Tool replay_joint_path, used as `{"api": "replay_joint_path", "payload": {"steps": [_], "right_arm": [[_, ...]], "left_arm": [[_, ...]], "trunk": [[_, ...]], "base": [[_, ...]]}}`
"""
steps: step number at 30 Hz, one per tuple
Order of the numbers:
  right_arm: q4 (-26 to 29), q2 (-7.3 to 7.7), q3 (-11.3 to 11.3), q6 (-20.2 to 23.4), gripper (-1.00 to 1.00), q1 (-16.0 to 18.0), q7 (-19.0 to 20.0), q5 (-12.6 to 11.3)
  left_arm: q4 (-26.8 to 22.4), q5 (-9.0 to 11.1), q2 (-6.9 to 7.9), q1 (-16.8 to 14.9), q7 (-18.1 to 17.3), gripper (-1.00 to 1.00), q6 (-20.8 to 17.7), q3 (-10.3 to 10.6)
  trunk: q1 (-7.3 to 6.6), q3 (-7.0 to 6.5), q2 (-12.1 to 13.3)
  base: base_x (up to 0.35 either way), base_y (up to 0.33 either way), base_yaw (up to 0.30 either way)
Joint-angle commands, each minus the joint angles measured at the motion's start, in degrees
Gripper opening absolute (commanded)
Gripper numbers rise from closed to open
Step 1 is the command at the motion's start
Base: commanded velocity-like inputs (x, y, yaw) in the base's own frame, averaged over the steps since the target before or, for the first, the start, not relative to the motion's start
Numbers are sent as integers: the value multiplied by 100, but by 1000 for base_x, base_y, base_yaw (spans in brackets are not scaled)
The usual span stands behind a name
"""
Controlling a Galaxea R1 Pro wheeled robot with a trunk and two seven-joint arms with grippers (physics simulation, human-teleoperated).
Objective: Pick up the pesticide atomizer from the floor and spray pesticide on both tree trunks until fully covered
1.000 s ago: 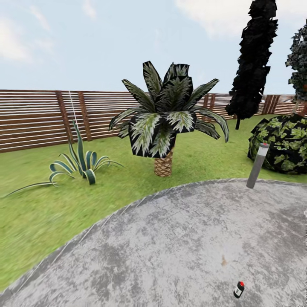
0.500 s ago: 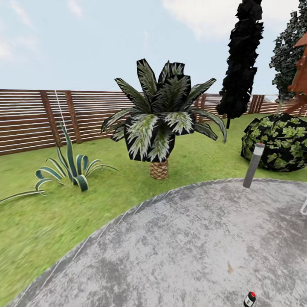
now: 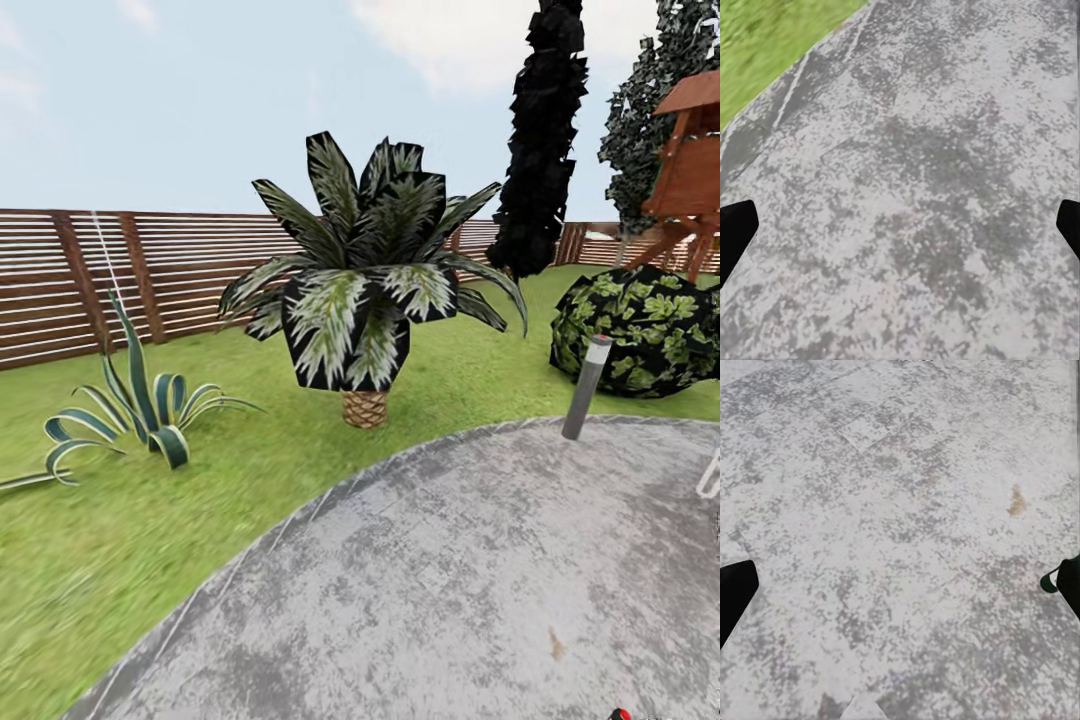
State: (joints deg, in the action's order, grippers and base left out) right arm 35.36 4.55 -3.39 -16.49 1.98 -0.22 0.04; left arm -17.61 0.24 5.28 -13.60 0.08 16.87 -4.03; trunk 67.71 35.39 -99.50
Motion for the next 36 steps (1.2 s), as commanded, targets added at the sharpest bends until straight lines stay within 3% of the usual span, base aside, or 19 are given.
{"api": "replay_joint_path", "payload": {"steps": [1,26,36], "right_arm": [[-3,0,-5,-16,100,4,-1,1],[-3,-1,-5,-13,100,4,-3,-4],[-3,-3,-12,-13,100,4,-3,-4]], "left_arm": [[4,2,-1,-2,1,100,18,-11],[4,-7,-1,-2,1,100,19,-11],[4,-7,-1,-2,1,100,18,-11]], "trunk": [[2,6,-2],[2,6,-2],[2,6,-2]], "base": [[263,245,-276],[303,139,-277],[80,15,-277]]}}
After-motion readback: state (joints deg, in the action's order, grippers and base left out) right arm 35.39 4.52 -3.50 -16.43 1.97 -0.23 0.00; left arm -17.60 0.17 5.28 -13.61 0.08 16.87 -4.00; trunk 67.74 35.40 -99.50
